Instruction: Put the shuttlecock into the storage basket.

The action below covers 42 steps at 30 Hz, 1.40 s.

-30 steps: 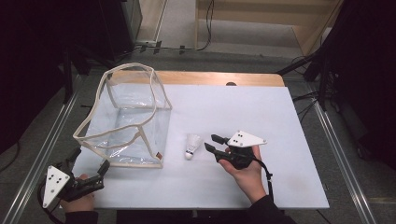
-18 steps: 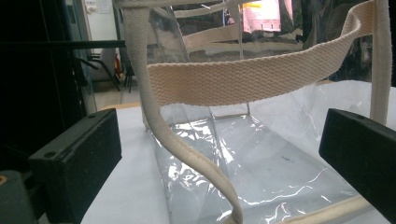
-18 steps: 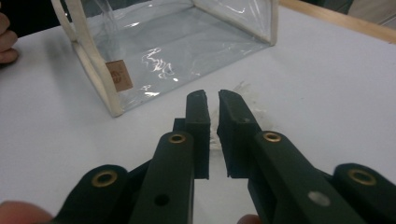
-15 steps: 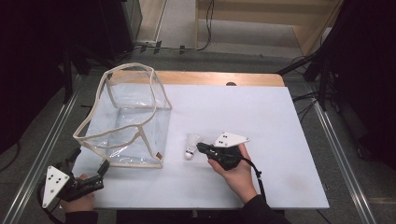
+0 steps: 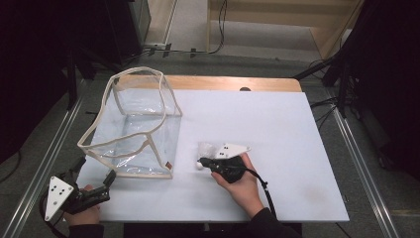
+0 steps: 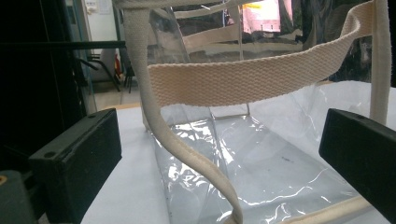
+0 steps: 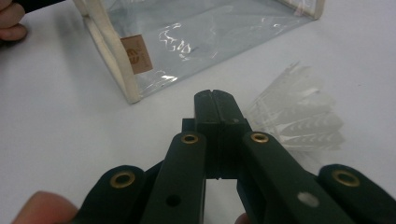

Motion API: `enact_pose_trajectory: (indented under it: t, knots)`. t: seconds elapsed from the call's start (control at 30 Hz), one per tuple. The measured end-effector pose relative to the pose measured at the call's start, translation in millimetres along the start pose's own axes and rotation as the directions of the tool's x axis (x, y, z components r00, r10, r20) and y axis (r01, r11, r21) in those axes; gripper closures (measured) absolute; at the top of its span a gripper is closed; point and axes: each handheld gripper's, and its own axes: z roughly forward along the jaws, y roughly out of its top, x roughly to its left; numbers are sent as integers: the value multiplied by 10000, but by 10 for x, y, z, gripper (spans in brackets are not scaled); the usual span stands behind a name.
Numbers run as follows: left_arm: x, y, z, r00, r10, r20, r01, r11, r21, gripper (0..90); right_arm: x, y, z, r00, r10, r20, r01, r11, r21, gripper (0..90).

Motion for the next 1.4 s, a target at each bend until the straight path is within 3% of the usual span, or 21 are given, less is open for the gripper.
enact_pose_trajectory:
  t: [0.3, 0.7, 0.97, 1.4]
  knots:
    - [4, 1, -3, 10000, 4, 2, -4, 10000, -6, 0, 107, -20, 173, 9999, -86, -147, 91, 9993, 371, 876]
    - [3, 1, -3, 10000, -12, 11, 12, 10000, -33, 0, 201, 1, 489, 9990, 267, 366, -297, 9960, 845, 878]
    - [5, 1, -2, 10000, -12, 27, 13, 10000, -38, 0, 201, -7, 502, 9959, 409, 810, -502, 9919, 1163, 879]
    - [2, 1, -1, 10000, 6, 23, -6, 10000, -21, 0, 115, -79, 361, 9928, 453, 1113, -596, 9899, 1288, 879]
